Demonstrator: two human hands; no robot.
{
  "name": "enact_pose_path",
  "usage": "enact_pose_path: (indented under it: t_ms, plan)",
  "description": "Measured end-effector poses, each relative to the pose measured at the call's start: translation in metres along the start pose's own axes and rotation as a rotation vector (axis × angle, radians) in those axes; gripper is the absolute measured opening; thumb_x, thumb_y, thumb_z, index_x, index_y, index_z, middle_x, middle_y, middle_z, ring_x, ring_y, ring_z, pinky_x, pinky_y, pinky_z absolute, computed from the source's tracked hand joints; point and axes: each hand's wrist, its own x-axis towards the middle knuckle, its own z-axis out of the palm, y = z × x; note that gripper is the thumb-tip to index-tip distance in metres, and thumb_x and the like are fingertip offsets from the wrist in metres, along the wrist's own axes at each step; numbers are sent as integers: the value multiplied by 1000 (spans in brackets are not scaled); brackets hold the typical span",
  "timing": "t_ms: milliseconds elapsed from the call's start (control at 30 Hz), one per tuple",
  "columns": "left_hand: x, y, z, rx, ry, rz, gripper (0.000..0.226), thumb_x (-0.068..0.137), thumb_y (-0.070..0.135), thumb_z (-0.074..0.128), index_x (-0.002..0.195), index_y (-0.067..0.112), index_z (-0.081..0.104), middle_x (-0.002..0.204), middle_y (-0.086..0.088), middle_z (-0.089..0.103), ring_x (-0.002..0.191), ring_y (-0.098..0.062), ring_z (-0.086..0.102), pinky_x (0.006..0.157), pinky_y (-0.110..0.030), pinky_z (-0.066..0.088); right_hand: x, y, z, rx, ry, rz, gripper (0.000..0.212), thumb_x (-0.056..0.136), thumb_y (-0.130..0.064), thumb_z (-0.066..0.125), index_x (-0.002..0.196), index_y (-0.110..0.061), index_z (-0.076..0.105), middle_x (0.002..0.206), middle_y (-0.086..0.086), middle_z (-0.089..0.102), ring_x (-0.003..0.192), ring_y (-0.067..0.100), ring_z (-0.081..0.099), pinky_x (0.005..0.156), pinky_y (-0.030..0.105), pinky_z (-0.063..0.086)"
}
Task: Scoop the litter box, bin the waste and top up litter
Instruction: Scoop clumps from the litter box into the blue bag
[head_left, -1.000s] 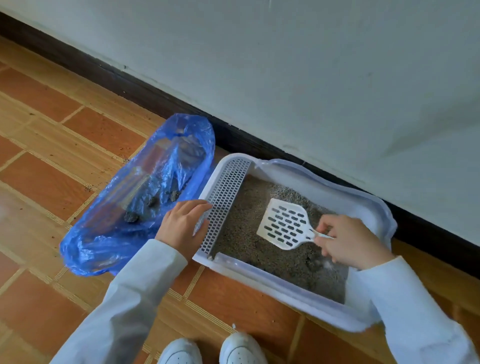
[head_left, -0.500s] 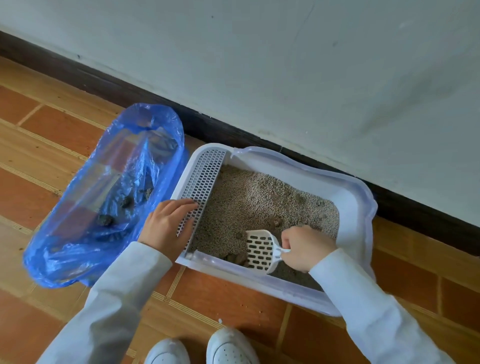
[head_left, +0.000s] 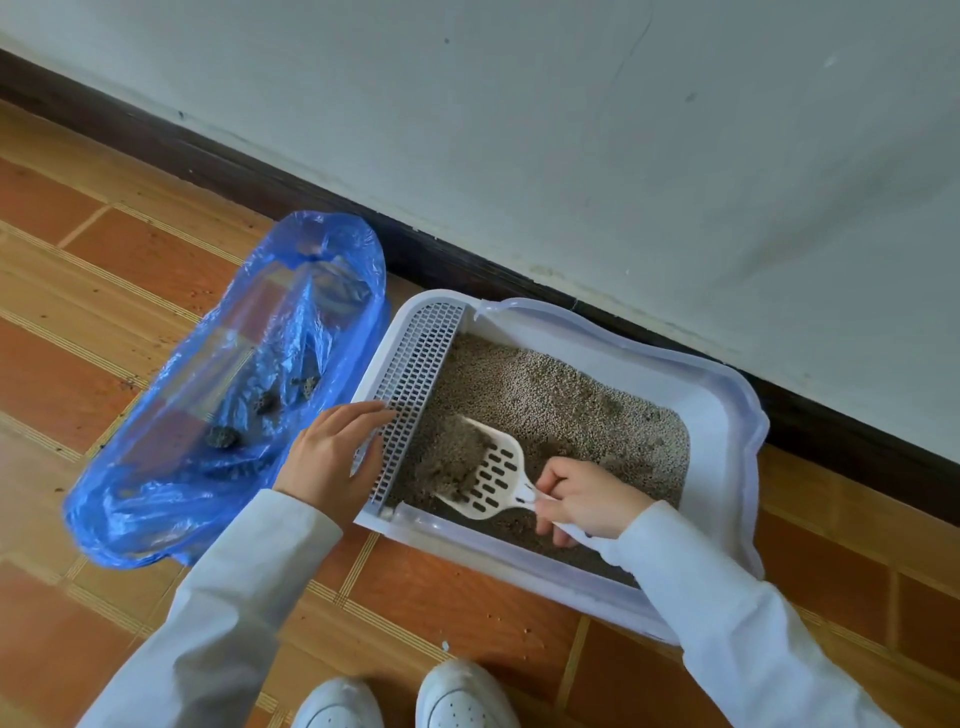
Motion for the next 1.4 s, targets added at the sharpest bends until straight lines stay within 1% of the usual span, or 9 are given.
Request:
enact_pose_path:
  t_ms: [133, 233, 333, 533, 800, 1000, 1167, 1267, 1400]
  plan:
    - [0, -2, -3, 0, 1, -26, 40, 89, 31, 40, 113, 14, 68, 111, -4, 67, 101, -29, 63, 85, -45, 52, -28, 3, -28, 180, 43, -51, 7, 94, -5, 55, 89, -4, 50, 79, 15, 67, 52, 17, 56, 45, 18, 43]
    - [0, 0, -3, 15, -11, -26, 42, 88, 31, 38, 113, 13, 68, 111, -5, 68, 100, -29, 64, 84, -46, 53, -41, 6, -37, 276, 76, -95, 6, 94, -4, 56, 91, -1, 51, 78, 16, 68, 59, 22, 56, 59, 32, 46]
    - [1, 4, -4, 30, -22, -17, 44, 88, 32, 37, 111, 12, 69, 109, -6, 68, 98, -30, 64, 83, -45, 53, -48, 4, -36, 341, 170, -112, 6, 94, -1, 54, 89, -1, 51, 76, 17, 66, 55, 21, 54, 54, 29, 47]
    - [0, 7, -7, 35, -32, -7, 44, 87, 32, 38, 109, 12, 69, 108, -6, 69, 96, -30, 65, 81, -43, 52, -50, -3, -33, 425, 204, -130, 8, 94, -3, 54, 86, -4, 53, 75, 16, 66, 57, 24, 53, 59, 35, 46]
    - [-4, 1, -14, 29, -19, -35, 43, 87, 33, 37, 110, 15, 69, 108, -6, 69, 97, -30, 64, 79, -47, 54, -52, -14, -30, 440, 293, -144, 6, 94, -3, 54, 88, -3, 54, 75, 15, 67, 55, 21, 52, 54, 29, 47]
    - [-8, -12, -18, 63, 9, -124, 46, 85, 34, 36, 108, 13, 70, 108, -8, 69, 99, -35, 63, 82, -50, 53, -52, -50, -22, 417, 244, -191, 7, 95, -6, 54, 97, 1, 56, 76, 13, 67, 51, 16, 53, 48, 20, 47]
    - [-19, -31, -26, 104, 62, -297, 35, 78, 20, 51, 106, 10, 71, 108, -11, 69, 97, -39, 63, 77, -52, 53, -29, -102, 3, 305, 153, -261, 9, 95, -8, 53, 99, 1, 55, 77, 13, 66, 53, 16, 53, 48, 19, 47]
    - [-29, -44, -33, 159, 55, -404, 28, 83, 14, 60, 109, 10, 69, 109, -12, 69, 98, -39, 62, 78, -51, 51, -6, -133, 25, 230, 130, -303, 6, 94, -11, 56, 93, -6, 55, 78, 13, 68, 55, 18, 54, 57, 26, 50]
    - [-42, -55, -39, 194, 2, -533, 34, 86, 19, 60, 119, 14, 64, 116, -8, 66, 106, -36, 57, 86, -47, 46, 29, -162, 55, -94, 221, -397, 11, 90, -22, 61, 89, -12, 56, 80, 6, 71, 64, 16, 64, 68, 34, 57]
